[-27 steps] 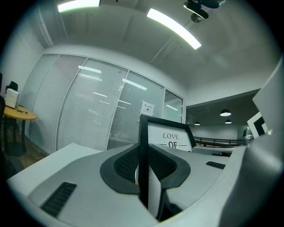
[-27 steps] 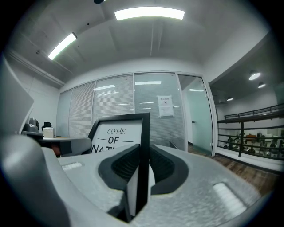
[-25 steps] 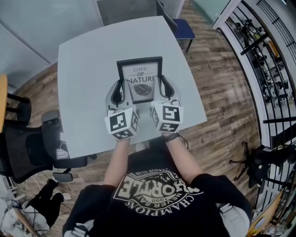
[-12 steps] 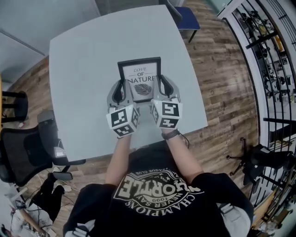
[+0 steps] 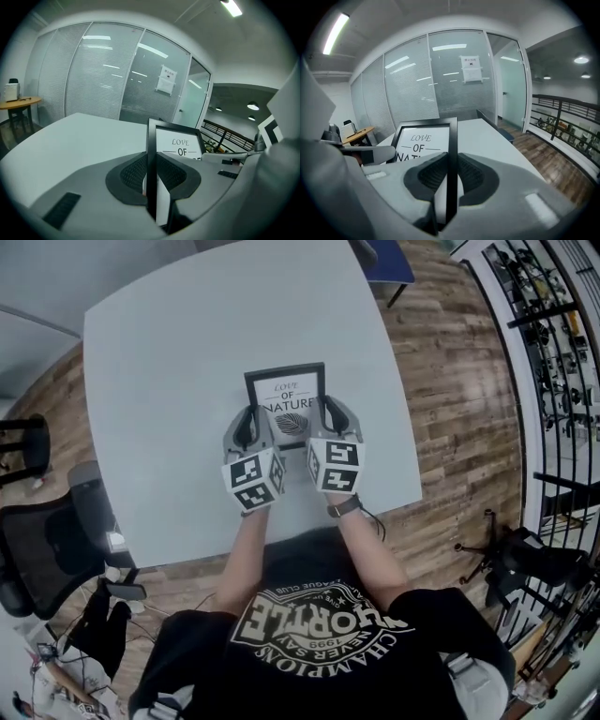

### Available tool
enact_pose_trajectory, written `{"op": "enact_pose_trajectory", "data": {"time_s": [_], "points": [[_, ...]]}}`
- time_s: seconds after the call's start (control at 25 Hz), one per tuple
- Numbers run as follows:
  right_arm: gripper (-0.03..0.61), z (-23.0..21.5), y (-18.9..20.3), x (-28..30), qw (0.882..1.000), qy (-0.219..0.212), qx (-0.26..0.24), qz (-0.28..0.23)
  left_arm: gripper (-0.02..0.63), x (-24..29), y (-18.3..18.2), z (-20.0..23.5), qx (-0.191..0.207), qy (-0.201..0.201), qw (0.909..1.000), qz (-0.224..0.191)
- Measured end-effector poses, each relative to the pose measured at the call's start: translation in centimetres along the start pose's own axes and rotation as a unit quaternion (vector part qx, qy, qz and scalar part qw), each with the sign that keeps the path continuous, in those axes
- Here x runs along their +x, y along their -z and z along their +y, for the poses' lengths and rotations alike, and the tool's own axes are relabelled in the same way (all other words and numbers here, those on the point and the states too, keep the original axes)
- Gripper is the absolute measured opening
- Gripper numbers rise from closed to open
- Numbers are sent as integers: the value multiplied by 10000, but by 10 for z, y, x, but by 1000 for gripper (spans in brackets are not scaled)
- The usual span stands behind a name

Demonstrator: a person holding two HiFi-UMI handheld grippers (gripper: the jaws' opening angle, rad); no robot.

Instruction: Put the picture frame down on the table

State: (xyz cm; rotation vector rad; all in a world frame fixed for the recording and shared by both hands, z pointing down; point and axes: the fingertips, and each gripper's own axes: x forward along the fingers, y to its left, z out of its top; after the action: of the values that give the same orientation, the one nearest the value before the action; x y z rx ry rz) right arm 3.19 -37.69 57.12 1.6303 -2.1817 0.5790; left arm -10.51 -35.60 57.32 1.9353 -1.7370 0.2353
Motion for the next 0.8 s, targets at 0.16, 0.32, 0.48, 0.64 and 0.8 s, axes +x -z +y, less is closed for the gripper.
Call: {"op": "enact_pose_trajectory", "data": {"time_s": [0.16,0.32,0.48,0.64,0.8], "points": [[63,-10,17,20,9996,29,71,270,67,22,17,2,-59,-49,9996,265],[63,-19,32,37,9987,78,126,498,67,42,33,4,-98,-81,9986,515],[63,-28,43,52,9973,136,163,701,67,59,46,4,-142,-101,9971,736],[63,-35,53,63,9961,151,202,848,67,73,56,5,-139,-117,9957,905],[63,-44,63,79,9945,171,269,994,67,92,65,6,-119,-98,9942,1063]]}}
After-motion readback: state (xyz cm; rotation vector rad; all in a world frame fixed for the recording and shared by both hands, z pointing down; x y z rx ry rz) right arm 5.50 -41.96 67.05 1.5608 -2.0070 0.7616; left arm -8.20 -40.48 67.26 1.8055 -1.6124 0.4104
